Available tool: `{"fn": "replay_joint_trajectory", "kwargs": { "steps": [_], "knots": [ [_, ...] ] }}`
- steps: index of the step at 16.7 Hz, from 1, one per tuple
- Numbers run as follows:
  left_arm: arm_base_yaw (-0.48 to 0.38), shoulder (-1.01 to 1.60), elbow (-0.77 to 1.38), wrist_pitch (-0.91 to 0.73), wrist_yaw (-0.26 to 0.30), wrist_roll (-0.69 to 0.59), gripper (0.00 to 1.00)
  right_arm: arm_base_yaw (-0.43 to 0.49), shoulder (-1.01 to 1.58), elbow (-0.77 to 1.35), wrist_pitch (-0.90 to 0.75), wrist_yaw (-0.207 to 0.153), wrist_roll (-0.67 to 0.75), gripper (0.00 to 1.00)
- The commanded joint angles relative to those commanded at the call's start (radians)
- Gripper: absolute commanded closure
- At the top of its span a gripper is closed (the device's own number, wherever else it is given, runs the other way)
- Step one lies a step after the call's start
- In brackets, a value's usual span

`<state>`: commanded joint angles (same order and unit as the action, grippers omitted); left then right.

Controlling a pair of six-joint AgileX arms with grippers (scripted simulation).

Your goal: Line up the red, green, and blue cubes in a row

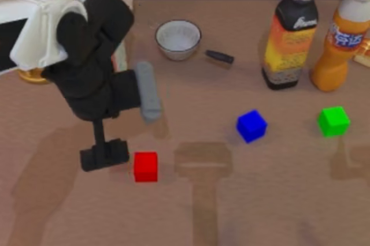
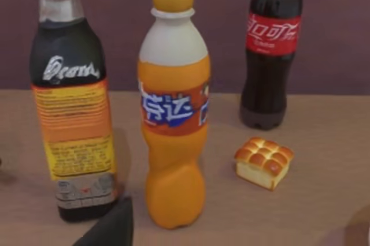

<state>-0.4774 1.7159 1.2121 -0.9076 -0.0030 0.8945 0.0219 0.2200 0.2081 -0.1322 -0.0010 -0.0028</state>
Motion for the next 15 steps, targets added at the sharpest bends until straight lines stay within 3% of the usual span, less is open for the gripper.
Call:
{"fn": "replay_joint_trajectory", "kwargs": {
  "steps": [9,15],
  "knots": [
    [0.294,-0.847,-0.64,0.404,-0.013,-0.398,0.0,0.07,0.932,0.662,-0.455,0.0,-0.014,0.0],
    [0.433,-1.383,-1.024,0.683,-0.008,-0.684,0.0,0.111,1.527,1.079,-0.75,0.004,-0.021,0.0]
  ]
}}
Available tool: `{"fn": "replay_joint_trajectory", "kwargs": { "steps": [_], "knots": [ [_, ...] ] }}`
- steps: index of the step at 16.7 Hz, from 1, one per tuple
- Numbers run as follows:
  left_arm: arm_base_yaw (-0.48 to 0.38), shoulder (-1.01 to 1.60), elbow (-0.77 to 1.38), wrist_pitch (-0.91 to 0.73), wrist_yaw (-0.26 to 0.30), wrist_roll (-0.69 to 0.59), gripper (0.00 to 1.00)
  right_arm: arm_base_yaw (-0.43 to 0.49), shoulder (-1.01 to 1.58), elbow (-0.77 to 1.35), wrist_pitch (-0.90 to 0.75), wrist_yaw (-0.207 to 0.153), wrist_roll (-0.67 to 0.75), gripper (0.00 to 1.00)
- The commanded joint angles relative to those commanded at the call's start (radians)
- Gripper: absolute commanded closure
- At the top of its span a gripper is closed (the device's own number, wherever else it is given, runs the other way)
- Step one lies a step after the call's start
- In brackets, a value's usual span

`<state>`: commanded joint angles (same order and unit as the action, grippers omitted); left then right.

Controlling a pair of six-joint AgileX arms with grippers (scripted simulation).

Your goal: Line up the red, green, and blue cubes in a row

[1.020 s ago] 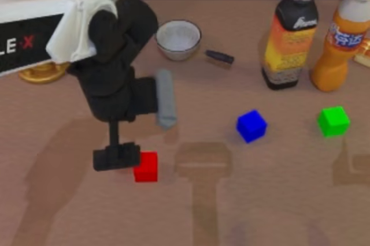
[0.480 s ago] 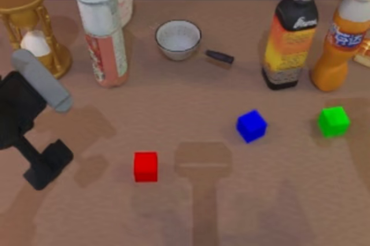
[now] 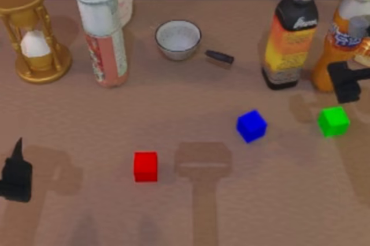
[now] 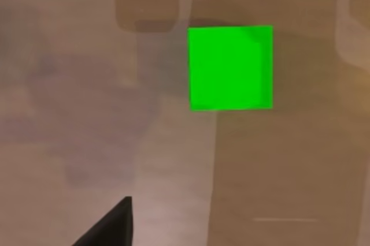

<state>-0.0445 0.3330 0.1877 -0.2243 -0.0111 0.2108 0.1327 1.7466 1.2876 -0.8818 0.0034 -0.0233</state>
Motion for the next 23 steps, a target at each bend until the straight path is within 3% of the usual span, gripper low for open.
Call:
{"fn": "replay_joint_trajectory", "kwargs": {
  "steps": [6,14,23],
  "knots": [
    [0.059,-0.29,-0.171,0.196,0.01,-0.186,0.0,0.025,0.324,0.28,-0.163,-0.001,-0.003,0.0],
    [0.064,-0.333,-0.188,0.224,0.011,-0.211,0.0,0.023,0.365,0.313,-0.176,-0.001,-0.003,0.0],
    [0.064,-0.333,-0.188,0.224,0.011,-0.211,0.0,0.029,0.486,0.173,0.084,0.0,0.0,0.0]
  ]
}}
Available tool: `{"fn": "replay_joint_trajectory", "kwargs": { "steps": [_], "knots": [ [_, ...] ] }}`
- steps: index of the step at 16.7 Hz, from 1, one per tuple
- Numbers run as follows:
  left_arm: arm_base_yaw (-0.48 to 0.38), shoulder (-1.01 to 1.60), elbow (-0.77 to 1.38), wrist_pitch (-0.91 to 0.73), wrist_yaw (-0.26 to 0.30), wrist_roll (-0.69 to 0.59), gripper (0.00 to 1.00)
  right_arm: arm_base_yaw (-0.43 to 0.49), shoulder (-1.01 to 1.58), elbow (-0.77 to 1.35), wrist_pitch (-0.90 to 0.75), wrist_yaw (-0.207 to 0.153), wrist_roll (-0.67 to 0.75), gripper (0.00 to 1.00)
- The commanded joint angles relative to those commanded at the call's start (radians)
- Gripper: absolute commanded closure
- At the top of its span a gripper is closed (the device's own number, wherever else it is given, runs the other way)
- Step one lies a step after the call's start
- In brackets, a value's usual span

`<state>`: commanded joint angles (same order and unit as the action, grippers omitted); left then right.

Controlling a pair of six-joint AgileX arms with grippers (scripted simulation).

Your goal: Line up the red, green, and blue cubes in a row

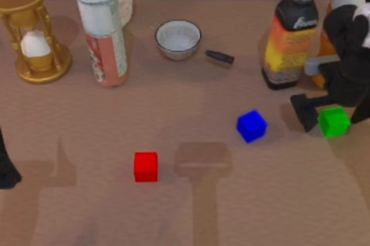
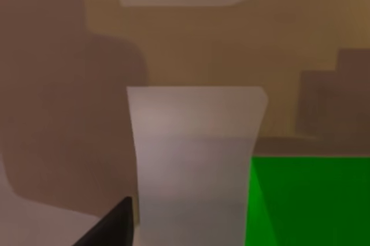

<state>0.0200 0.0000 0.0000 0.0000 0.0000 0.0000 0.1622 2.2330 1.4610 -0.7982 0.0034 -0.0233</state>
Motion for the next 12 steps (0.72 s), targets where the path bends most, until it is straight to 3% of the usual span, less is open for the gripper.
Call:
{"fn": "replay_joint_trajectory", "kwargs": {
  "steps": [4,12],
  "knots": [
    [0.0,0.0,0.0,0.0,0.0,0.0,0.0,0.0,0.001,-0.001,0.001,0.0,0.0,0.0],
    [0.0,0.0,0.0,0.0,0.0,0.0,0.0,0.0,0.001,-0.001,0.001,0.0,0.0,0.6]
  ]
}}
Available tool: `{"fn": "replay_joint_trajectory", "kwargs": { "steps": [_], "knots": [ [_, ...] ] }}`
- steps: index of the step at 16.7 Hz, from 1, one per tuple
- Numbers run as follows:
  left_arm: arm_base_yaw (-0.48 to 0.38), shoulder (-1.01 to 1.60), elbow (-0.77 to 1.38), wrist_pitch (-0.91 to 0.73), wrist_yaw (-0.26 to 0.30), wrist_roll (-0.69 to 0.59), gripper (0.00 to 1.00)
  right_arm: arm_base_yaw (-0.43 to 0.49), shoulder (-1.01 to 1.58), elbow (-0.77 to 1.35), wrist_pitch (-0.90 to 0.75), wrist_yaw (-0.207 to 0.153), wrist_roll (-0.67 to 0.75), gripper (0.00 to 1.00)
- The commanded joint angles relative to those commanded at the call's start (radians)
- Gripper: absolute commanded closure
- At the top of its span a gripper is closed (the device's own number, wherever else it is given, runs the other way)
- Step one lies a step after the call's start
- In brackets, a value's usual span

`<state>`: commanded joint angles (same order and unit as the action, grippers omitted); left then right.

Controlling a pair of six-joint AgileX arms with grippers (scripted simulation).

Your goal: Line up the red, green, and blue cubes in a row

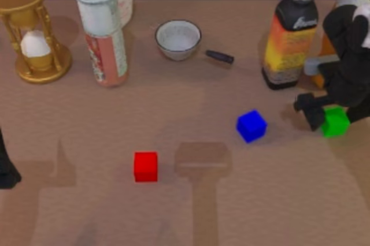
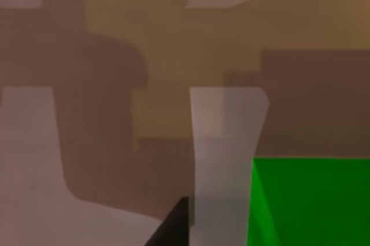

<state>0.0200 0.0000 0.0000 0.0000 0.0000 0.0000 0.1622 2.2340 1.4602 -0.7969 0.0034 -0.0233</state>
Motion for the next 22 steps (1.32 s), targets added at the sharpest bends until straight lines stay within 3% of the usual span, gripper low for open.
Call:
{"fn": "replay_joint_trajectory", "kwargs": {
  "steps": [5,6,15,22],
  "knots": [
    [0.0,0.0,0.0,0.0,0.0,0.0,0.0,0.0,0.0,0.0,0.0,0.0,0.0,0.98],
    [0.0,0.0,0.0,0.0,0.0,0.0,0.0,0.0,0.0,0.0,0.0,0.0,0.0,1.0],
    [0.0,0.0,0.0,0.0,0.0,0.0,0.0,-0.001,-0.017,0.007,-0.009,0.0,0.001,1.0],
    [0.0,0.0,0.0,0.0,0.0,0.0,0.0,0.006,-0.108,0.124,-0.224,-0.001,-0.001,1.0]
  ]
}}
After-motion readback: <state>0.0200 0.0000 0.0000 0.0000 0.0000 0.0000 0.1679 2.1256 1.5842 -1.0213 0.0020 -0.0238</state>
